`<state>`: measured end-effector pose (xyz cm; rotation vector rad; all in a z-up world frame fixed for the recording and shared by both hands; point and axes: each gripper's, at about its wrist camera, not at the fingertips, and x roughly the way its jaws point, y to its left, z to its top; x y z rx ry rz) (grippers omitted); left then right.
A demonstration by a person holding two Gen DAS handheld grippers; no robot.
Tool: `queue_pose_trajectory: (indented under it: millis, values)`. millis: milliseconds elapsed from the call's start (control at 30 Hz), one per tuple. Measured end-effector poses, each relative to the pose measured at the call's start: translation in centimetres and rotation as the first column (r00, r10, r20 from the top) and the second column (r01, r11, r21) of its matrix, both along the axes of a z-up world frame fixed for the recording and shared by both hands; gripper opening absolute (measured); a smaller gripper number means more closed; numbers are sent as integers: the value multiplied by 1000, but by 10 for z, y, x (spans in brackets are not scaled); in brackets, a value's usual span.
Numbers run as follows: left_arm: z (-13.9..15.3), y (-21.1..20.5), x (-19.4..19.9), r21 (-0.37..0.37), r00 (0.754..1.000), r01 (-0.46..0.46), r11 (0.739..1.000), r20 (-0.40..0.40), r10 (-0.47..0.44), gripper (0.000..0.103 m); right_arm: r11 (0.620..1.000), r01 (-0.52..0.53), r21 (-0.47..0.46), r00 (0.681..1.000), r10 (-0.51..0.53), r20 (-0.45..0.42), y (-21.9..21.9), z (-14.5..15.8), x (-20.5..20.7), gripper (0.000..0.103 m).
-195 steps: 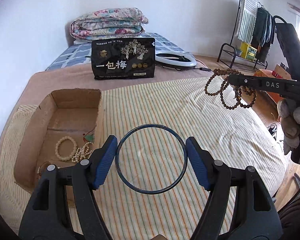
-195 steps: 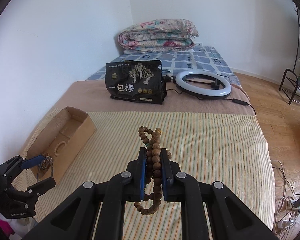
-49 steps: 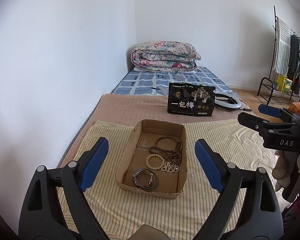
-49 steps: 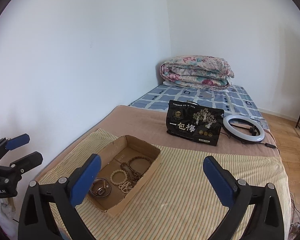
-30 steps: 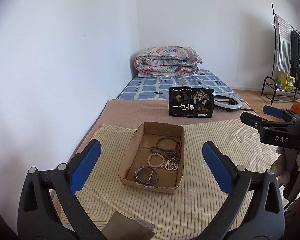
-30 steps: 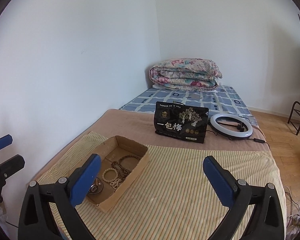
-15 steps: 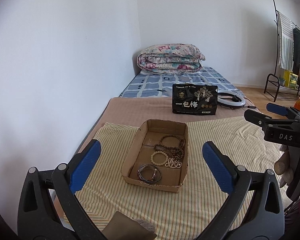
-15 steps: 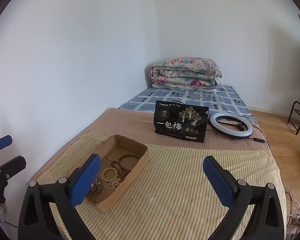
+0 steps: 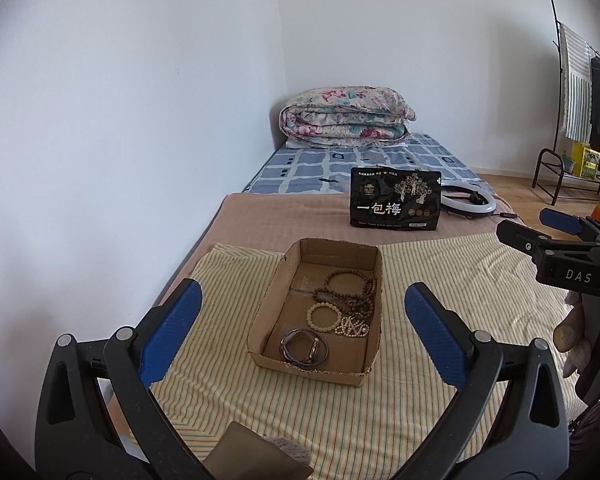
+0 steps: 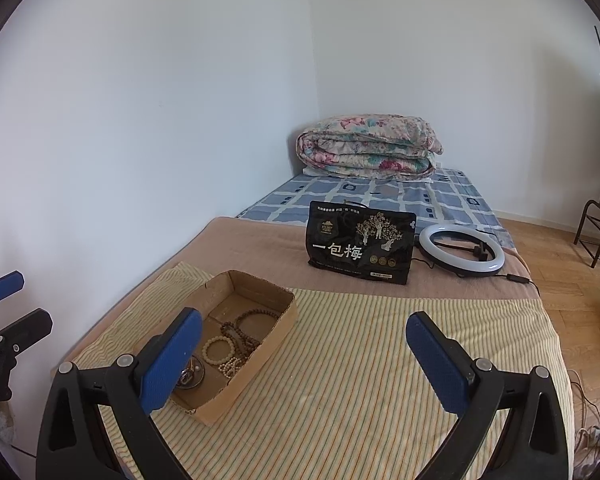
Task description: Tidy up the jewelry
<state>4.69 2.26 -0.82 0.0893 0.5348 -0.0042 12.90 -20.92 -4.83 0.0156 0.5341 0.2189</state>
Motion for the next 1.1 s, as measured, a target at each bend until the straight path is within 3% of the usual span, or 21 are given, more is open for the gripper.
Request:
queue_pose_trajectory:
  millis: [1100]
  values:
    - [3, 1, 0, -6, 1000, -26, 1000, 8, 26, 103, 1000, 0, -1, 1000, 0, -5, 2, 0, 0, 103]
